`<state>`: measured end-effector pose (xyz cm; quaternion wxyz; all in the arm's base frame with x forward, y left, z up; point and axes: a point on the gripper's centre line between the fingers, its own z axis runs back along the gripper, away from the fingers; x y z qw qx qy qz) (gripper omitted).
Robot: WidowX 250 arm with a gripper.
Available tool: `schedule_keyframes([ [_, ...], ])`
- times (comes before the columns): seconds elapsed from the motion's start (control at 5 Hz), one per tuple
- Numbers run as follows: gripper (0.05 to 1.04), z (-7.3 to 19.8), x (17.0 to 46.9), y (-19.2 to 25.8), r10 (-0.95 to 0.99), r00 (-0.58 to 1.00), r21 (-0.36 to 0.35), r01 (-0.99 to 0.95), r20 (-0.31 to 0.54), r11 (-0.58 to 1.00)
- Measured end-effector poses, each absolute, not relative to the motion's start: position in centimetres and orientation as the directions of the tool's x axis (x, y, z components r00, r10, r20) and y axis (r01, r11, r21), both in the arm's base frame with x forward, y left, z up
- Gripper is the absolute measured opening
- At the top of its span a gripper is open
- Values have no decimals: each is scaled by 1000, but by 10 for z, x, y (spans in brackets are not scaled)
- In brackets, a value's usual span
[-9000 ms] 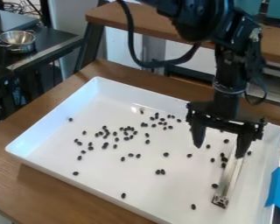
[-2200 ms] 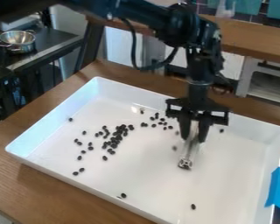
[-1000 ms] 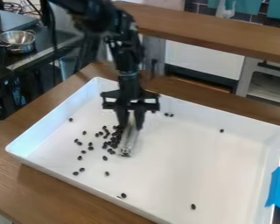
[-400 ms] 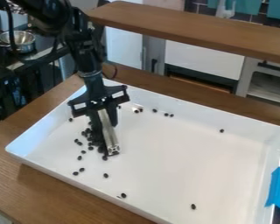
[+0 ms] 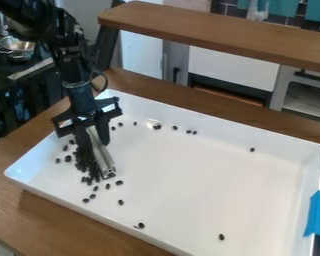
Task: Sweep into pile
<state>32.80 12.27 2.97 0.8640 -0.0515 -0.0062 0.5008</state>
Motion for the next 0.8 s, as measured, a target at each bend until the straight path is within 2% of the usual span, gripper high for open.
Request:
schedule_keyframes([
  [0.2, 339, 39, 326, 117, 875, 480, -105, -875, -65, 473],
  [0.4, 339, 68, 345, 82, 821, 566, -219, -813, -74, 540],
  [0.6, 339, 94, 367, 30, 750, 654, -280, -742, -103, 609],
  [0.8, 339, 102, 373, -17, 684, 721, -295, -681, -109, 670],
])
